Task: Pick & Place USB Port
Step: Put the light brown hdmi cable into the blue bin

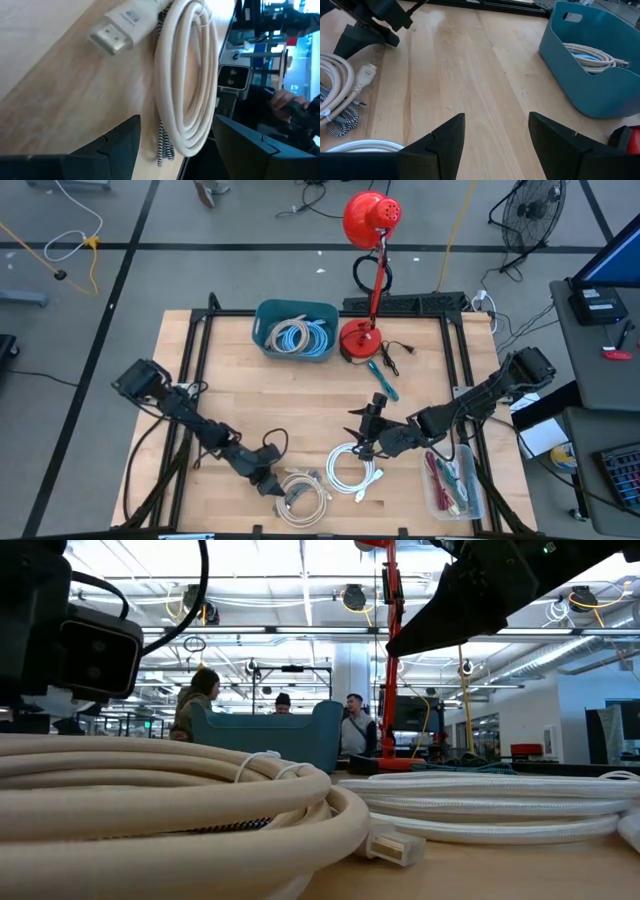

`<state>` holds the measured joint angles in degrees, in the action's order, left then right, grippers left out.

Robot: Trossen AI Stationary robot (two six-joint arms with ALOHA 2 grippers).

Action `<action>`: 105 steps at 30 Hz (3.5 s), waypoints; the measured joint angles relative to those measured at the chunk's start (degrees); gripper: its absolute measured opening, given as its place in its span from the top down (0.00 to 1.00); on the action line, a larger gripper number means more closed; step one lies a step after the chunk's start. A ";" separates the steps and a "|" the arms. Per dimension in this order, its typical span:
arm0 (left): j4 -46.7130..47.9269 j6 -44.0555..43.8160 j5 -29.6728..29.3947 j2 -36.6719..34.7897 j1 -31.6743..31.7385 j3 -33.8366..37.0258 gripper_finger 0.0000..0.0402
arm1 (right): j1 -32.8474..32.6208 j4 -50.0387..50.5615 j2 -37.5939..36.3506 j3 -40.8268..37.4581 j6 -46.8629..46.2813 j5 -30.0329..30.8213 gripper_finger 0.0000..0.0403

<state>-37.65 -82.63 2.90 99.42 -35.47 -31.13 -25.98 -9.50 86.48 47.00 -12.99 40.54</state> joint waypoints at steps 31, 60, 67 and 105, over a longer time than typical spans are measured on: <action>-0.91 6.75 2.07 -0.04 2.63 -0.04 0.97 | 0.00 -0.11 0.00 0.00 0.17 -0.03 0.48; 37.20 36.50 -8.53 -54.06 38.13 0.00 0.98 | 0.00 -0.11 0.00 0.00 -0.02 -0.07 0.48; 36.26 40.28 11.80 -51.74 65.93 -0.03 0.98 | 0.13 -0.13 0.00 0.00 -0.02 -0.03 0.48; 27.05 44.26 26.94 -10.88 82.98 -11.92 0.98 | 0.15 -3.17 0.04 -1.53 0.63 -0.07 0.48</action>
<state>-10.60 -38.37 29.84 88.53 47.52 -43.05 -25.82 -12.67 86.52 45.47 -12.36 40.47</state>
